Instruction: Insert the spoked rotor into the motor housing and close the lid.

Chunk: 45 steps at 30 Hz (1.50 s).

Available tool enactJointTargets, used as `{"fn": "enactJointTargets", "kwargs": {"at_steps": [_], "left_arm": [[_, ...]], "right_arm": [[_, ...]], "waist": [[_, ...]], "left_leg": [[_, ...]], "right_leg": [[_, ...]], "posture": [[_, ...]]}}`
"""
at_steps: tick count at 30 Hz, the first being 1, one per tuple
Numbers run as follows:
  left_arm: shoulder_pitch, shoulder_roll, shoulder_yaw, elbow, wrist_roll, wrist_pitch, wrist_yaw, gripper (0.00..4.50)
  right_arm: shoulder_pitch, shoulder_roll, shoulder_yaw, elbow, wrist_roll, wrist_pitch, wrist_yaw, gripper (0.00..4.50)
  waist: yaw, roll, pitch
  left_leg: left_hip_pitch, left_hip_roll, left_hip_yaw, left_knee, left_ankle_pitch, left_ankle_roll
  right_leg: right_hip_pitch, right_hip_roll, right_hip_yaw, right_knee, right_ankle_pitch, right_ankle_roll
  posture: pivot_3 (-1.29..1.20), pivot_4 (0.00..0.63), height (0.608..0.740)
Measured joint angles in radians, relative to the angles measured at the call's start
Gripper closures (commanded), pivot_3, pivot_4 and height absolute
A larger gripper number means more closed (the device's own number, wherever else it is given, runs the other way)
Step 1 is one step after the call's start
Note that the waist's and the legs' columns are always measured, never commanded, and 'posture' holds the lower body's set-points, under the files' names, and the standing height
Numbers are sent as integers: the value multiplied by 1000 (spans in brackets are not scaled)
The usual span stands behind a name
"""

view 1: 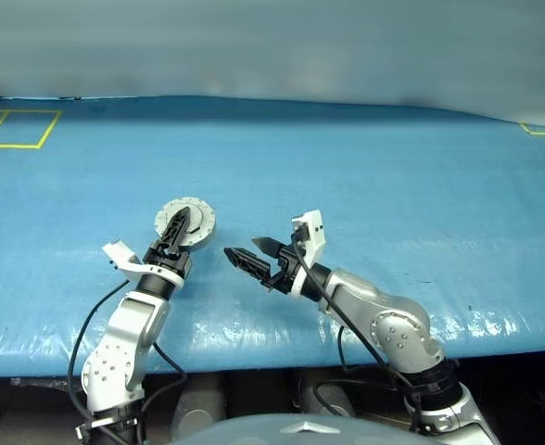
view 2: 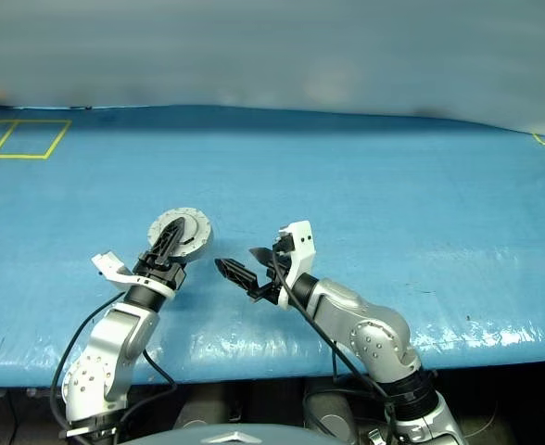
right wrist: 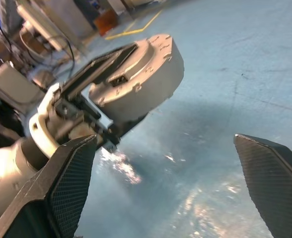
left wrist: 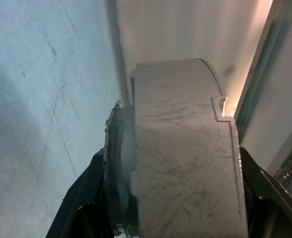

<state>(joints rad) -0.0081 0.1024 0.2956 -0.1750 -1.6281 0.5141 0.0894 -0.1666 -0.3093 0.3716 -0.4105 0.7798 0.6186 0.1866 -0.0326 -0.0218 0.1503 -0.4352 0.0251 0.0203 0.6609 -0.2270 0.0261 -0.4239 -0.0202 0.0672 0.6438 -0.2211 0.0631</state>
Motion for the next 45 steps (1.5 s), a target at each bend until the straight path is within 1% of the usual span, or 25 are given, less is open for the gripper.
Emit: {"fn": "enactJointTargets", "kwargs": {"at_steps": [2, 5, 7, 10, 11, 14, 17, 19, 20, 22, 24, 27, 28, 29, 32, 33, 35, 39, 43, 45], "left_arm": [[-64, 47, 19, 72, 40, 5, -4, 2063], [-160, 98, 25, 185, 107, 25, -32, 2063], [-234, 123, 31, 270, 155, 28, -52, 2063], [-341, 146, 51, 402, 229, 22, -90, 2063], [-385, 154, 52, 459, 275, 16, -118, 2063], [-497, 169, 68, 614, 360, -8, -167, 2063], [-599, 191, 83, 766, 448, -23, -225, 2063], [-674, 202, 87, 885, 522, -28, -265, 2063], [-686, 205, 87, 906, 536, -30, -270, 2063], [-758, 206, 94, 1031, 599, -57, -289, 2063], [-804, 206, 107, 1117, 647, -80, -297, 2063], [-857, 205, 131, 1219, 703, -105, -299, 2063], [-868, 204, 140, 1237, 714, -110, -303, 1337], [-878, 205, 149, 1247, 726, -112, -307, 1151], [-887, 206, 169, 1255, 755, -105, -331, 146], [-887, 207, 175, 1253, 759, -93, -341, 20], [-885, 214, 184, 1244, 769, -67, -343, 20], [-819, 217, 210, 1138, 776, 26, -303, 20], [-690, 225, 215, 929, 773, 162, -243, 20], [-611, 232, 219, 804, 760, 245, -217, 20]], "right_arm": [[20, -26, 37, -1, -131, -70, 41, 0], [41, -55, 88, 1, -286, -154, 76, 0], [65, -45, 103, 6, -368, -221, 79, 0], [91, -30, 108, 13, -451, -294, 92, 0], [104, -30, 107, 17, -482, -323, 100, 0], [125, -25, 104, 46, -536, -373, 117, 0], [156, 7, 86, 97, -579, -409, 107, 0], [171, 33, 67, 132, -601, -424, 97, 0], [173, 37, 65, 136, -605, -426, 98, 0], [179, 51, 58, 143, -619, -437, 99, 0], [183, 68, 55, 152, -631, -437, 102, 0], [190, 85, 51, 157, -637, -432, 113, 0], [193, 90, 51, 157, -637, -427, 115, 0], [194, 96, 49, 157, -637, -418, 115, 0], [205, 118, 35, 155, -633, -393, 116, 0], [211, 121, 30, 155, -633, -388, 117, 0], [217, 122, 28, 154, -633, -382, 120, 0], [218, 134, 28, 154, -634, -366, 131, 0], [201, 147, 31, 159, -637, -348, 147, 0], [189, 152, 30, 162, -637, -344, 158, 0]], "waist": [[4, 0, 0], [10, 0, 0], [13, -1, 0], [13, -1, 0], [13, -1, 0], [14, -2, 0], [13, -2, 0], [12, -3, 0], [11, -2, 0], [12, -4, 1], [11, -5, 2], [9, -5, 2], [9, -5, 2], [10, -6, 2], [9, -6, 2], [9, -6, 2], [7, -6, 2], [0, -5, 2], [-13, -5, 1], [-21, -3, -3]], "left_leg": [[0, 0, 1, 0, 0, 0], [0, -1, 1, 0, 0, 0], [0, -1, 0, 0, 1, -1], [-1, -1, 1, 0, 1, -1], [-1, -2, 1, 0, 1, -1], [-1, -2, 1, 0, 1, -1], [-1, -2, 0, 0, 1, -1], [-1, -2, 0, -1, 1, -1], [-1, -2, 0, -1, 1, -1], [-2, -2, 0, -1, 1, -1], [-2, -2, 0, -1, 1, -1], [-3, -2, 0, -1, 1, -1], [-3, -2, 0, -1, 1, -1], [-3, -2, 0, -1, 1, -1], [-2, -2, 0, -1, 1, -1], [-2, -2, 0, -1, 1, -1], [0, -2, 0, -1, 1, -1], [6, 0, -1, -1, 0, -1], [22, 3, 2, -5, 0, -1], [25, 4, 2, -6, 0, -1]], "right_leg": [[0, 0, 0, 0, 1, 0], [0, 0, 0, 0, 2, -2], [0, 0, 0, 0, 2, -2], [0, 0, 0, 0, 3, -1], [0, 0, 0, -1, 3, -1], [0, 0, 0, -1, 3, -1], [0, 0, 0, 0, 4, 0], [0, 0, 0, -1, 6, 4], [0, -1, 0, -1, 6, 4], [-1, -1, 0, -1, 6, 4], [-1, -1, 0, -1, 6, 4], [-2, -1, -1, -1, 7, 5], [-2, -1, -1, -1, 7, 5], [-2, -1, -1, 0, 7, 5], [-2, -1, -1, 0, 7, 5], [-1, -1, -1, 0, 7, 5], [0, -2, -1, 1, 7, 5], [5, -2, 0, 1, 7, 5], [16, -4, 1, 1, 6, 4], [19, -4, 2, 1, 5, 2]], "posture": [[0, 150, 740], [0, 150, 740], [0, 150, 740], [0, 150, 740], [0, 150, 740], [0, 150, 740], [0, 150, 740], [0, 150, 740], [0, 150, 740], [0, 150, 740], [0, 150, 740], [0, 150, 740], [0, 150, 740], [0, 150, 740], [0, 150, 740], [0, 150, 740], [0, 150, 740], [0, 150, 740], [0, 150, 740], [0, 150, 740]]}}
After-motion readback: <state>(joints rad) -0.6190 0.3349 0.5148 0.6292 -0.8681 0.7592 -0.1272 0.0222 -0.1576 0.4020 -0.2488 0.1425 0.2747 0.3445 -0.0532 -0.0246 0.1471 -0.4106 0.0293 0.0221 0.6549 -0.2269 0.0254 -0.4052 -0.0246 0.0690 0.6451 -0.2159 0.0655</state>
